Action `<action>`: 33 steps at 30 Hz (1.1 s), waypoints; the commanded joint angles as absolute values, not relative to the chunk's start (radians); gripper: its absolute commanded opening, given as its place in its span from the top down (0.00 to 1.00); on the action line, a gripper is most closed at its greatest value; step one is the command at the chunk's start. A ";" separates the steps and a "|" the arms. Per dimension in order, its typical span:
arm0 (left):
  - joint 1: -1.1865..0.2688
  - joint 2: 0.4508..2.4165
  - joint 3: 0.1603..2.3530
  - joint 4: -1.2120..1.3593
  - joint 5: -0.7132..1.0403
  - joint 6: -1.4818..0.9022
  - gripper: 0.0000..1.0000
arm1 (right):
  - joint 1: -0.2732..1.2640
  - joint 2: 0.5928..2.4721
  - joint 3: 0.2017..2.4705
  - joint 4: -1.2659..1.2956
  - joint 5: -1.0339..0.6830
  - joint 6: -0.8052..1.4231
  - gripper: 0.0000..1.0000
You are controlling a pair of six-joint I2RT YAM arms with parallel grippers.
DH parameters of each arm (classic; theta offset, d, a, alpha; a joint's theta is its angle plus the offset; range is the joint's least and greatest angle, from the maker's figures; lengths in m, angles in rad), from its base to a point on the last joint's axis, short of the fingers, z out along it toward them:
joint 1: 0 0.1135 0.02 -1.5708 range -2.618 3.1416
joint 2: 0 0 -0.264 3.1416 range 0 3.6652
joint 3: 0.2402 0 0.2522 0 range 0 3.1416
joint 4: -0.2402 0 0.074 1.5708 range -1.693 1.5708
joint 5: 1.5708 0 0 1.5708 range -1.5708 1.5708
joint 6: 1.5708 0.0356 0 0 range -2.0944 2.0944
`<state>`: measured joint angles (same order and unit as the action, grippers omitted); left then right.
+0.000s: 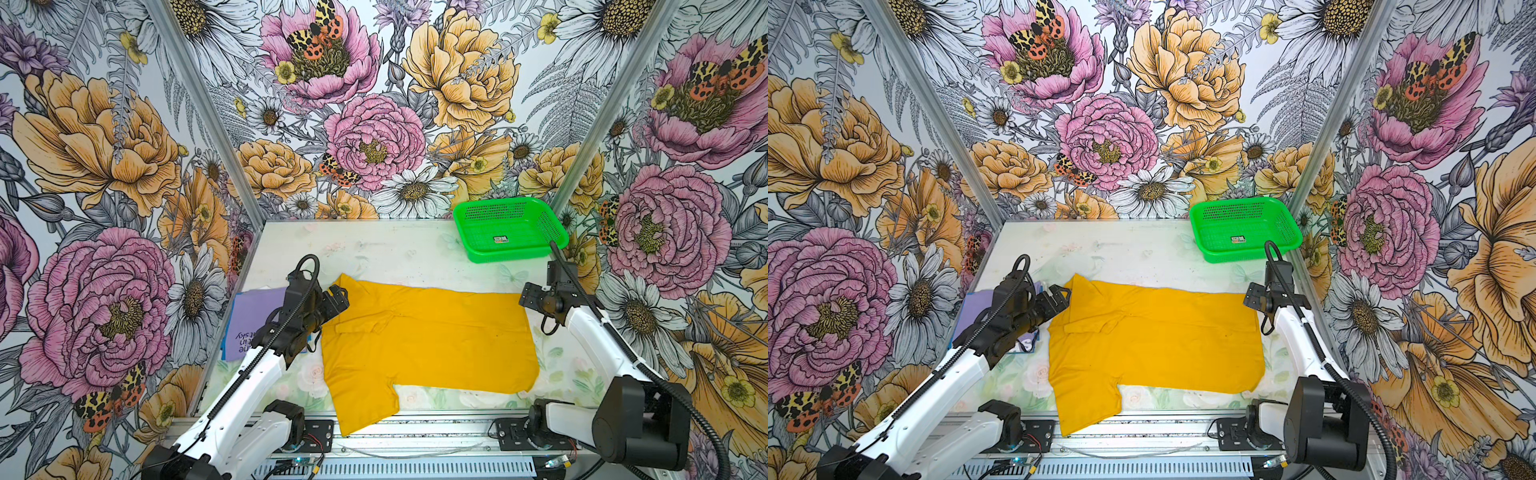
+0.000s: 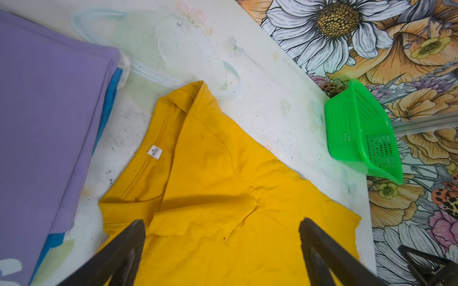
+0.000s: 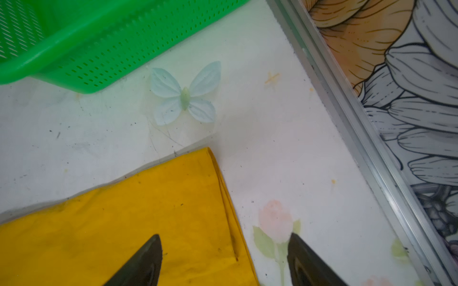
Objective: Fold and stack the t-shirts
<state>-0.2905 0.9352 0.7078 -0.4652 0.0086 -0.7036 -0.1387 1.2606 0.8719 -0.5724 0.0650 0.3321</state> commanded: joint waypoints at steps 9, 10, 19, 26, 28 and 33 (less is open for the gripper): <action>-0.295 1.319 0.900 -0.464 0.216 -0.581 0.01 | -0.104 1.527 0.963 -0.599 -0.164 0.363 0.18; -0.305 1.350 0.913 -0.451 0.218 -0.586 0.01 | -0.090 1.547 0.968 -0.598 -0.176 0.370 0.18; -0.390 1.367 0.842 -0.496 0.125 -0.708 0.01 | 0.013 1.666 0.950 -0.599 -0.141 0.497 0.09; -0.559 1.154 0.764 -0.801 0.011 -0.801 0.01 | 0.017 1.791 1.036 -0.605 -0.110 0.571 0.11; -0.635 1.097 0.733 -0.887 0.013 -0.846 0.01 | 0.016 1.814 1.069 -0.608 -0.101 0.580 0.11; -0.864 0.934 0.629 -1.067 0.040 -1.042 0.05 | 0.012 1.845 1.121 -0.613 -0.058 0.581 0.11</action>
<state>-0.7742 1.0031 0.6815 -0.8909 0.0479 -0.8948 0.0162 1.7958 1.1114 -0.6201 -0.0921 0.5613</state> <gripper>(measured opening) 0.965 0.884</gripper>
